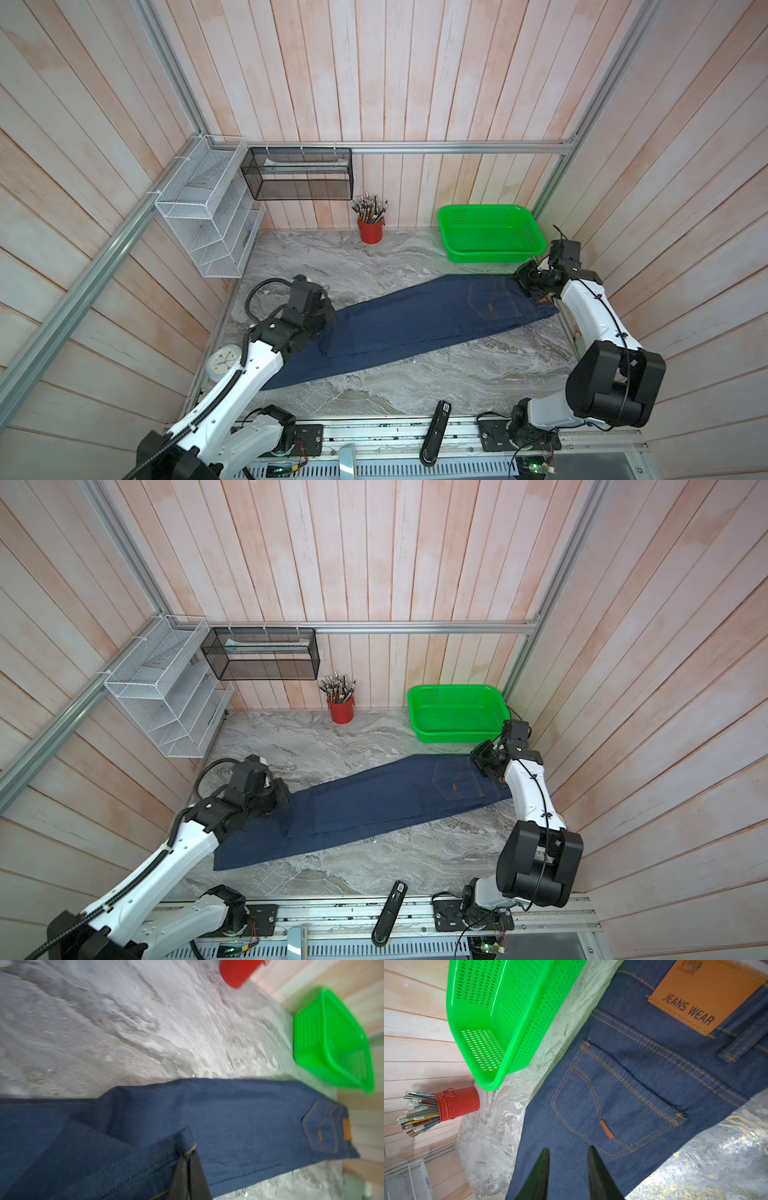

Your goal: Fold and stack the trousers

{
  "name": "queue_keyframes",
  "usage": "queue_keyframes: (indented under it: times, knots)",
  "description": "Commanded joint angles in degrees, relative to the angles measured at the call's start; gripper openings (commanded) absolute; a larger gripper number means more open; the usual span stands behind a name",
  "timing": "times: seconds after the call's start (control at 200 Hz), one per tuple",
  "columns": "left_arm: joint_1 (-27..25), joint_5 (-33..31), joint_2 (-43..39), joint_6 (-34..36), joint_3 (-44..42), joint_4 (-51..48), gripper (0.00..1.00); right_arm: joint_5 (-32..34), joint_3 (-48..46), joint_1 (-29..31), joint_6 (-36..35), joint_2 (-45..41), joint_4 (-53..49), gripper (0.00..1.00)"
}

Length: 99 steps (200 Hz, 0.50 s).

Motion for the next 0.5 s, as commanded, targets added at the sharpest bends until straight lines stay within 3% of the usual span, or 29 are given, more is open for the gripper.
queue_keyframes:
  times: [0.0, 0.205, 0.49]
  knots:
    - [-8.81, -3.18, 9.32, 5.56, 4.68, 3.92, 0.00, -0.09, -1.01, 0.34, 0.22, 0.22, 1.41, 0.32]
    - [-19.13, -0.25, 25.57, 13.52, 15.59, 3.64, 0.00, -0.32, -1.20, 0.37, -0.35, 0.13, 1.92, 0.32]
    - [-20.32, 9.17, 27.02, 18.80, 16.40, 4.22, 0.00, -2.52, -2.16, 1.65, -1.23, 0.85, 4.20, 0.31]
